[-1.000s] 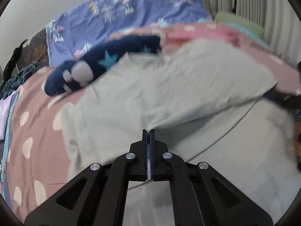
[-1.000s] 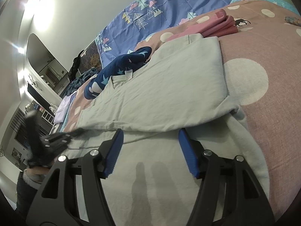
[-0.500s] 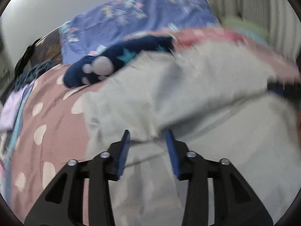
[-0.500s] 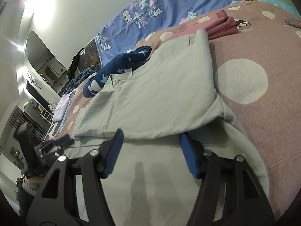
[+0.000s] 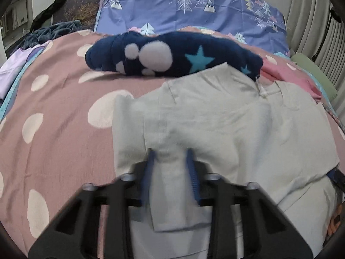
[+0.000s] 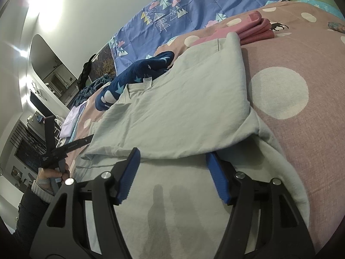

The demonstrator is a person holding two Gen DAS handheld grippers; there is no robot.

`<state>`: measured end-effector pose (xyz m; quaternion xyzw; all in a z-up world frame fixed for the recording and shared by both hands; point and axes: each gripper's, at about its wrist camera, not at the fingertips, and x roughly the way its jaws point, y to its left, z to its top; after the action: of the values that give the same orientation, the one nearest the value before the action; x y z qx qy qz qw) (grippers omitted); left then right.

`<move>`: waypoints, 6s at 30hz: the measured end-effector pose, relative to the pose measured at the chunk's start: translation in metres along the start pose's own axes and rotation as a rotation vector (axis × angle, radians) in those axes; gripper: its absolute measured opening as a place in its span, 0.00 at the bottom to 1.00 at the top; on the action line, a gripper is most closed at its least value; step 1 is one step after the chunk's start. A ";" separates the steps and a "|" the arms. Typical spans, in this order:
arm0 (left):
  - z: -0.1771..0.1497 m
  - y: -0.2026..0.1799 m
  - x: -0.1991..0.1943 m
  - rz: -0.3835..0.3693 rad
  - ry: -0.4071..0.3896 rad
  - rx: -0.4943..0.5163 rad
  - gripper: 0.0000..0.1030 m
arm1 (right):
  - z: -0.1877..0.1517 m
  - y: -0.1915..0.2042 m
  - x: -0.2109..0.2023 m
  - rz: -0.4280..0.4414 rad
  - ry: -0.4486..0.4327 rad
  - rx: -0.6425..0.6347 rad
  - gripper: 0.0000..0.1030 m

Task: Fold small clothes

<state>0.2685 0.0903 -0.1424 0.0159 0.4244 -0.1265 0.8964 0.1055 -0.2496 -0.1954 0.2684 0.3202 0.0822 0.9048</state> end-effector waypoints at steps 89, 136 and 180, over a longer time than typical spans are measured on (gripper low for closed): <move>-0.066 -0.151 -0.013 -0.130 -0.014 0.330 0.64 | 0.020 -0.002 -0.003 -0.411 0.116 -0.272 0.06; -0.288 0.023 -0.207 -0.353 0.021 0.056 0.39 | -0.178 -0.024 -0.235 -0.036 0.199 -0.049 0.35; -0.267 0.020 -0.364 -0.315 -0.444 0.060 0.31 | -0.126 0.026 -0.351 0.185 -0.218 -0.133 0.04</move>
<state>-0.1501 0.2236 -0.0359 -0.0521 0.2107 -0.2774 0.9359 -0.2466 -0.2852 -0.0759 0.2435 0.1876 0.1565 0.9386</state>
